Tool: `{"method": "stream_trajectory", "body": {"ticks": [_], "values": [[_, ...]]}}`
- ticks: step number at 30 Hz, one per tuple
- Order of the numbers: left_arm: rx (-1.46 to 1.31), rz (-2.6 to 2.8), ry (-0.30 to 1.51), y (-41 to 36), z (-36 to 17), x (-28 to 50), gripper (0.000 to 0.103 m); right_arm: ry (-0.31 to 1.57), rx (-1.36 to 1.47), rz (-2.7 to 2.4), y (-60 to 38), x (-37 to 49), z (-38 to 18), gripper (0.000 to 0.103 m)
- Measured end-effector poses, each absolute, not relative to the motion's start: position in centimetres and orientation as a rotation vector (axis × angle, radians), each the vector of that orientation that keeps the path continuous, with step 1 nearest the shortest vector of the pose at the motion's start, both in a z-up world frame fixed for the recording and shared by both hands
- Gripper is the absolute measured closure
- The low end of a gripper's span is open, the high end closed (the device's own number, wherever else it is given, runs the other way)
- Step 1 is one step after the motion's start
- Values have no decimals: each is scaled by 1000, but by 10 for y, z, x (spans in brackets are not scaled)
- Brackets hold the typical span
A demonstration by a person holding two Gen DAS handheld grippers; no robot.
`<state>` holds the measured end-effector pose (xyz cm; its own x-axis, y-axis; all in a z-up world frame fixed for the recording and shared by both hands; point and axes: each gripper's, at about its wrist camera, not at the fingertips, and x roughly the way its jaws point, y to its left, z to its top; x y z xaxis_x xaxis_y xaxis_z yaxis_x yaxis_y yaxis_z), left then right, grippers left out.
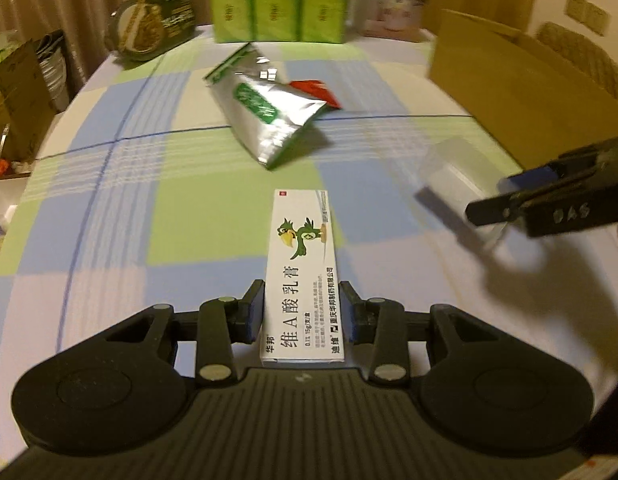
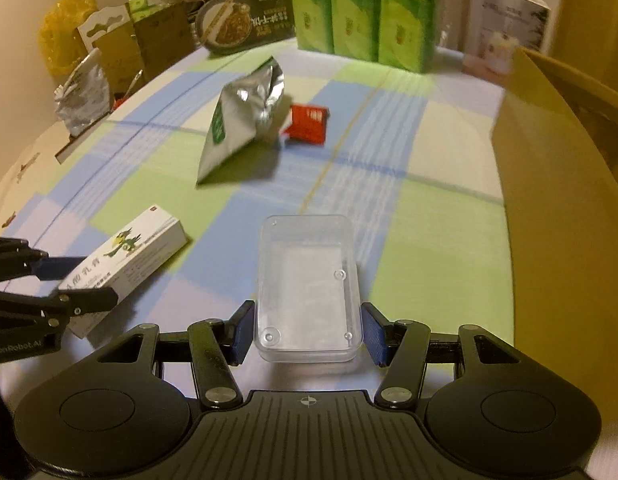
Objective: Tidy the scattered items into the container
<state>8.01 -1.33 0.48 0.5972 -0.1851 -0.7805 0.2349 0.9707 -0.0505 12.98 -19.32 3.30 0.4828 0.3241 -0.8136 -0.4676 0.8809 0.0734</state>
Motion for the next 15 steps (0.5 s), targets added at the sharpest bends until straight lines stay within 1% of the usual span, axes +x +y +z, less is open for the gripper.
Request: {"method": "stream_trajectory", "body": {"ticks": [6, 8, 9, 10, 11, 15], "values": [[75, -288, 892, -25, 5, 51, 70, 959, -146, 452, -207, 81, 28, 50], [75, -292, 888, -27, 5, 49, 66, 960, -121, 450, -210, 73, 26, 48], [76, -293, 885, -27, 5, 49, 65, 960, -116, 446, -211, 72, 25, 42], [80, -293, 883, -27, 5, 49, 65, 957, -115, 441, -211, 71, 25, 35], [86, -291, 882, -27, 4, 50, 65, 954, -115, 436, -211, 70, 25, 32], [91, -282, 887, -27, 2, 55, 65, 949, -88, 427, -213, 73, 24, 31]]}}
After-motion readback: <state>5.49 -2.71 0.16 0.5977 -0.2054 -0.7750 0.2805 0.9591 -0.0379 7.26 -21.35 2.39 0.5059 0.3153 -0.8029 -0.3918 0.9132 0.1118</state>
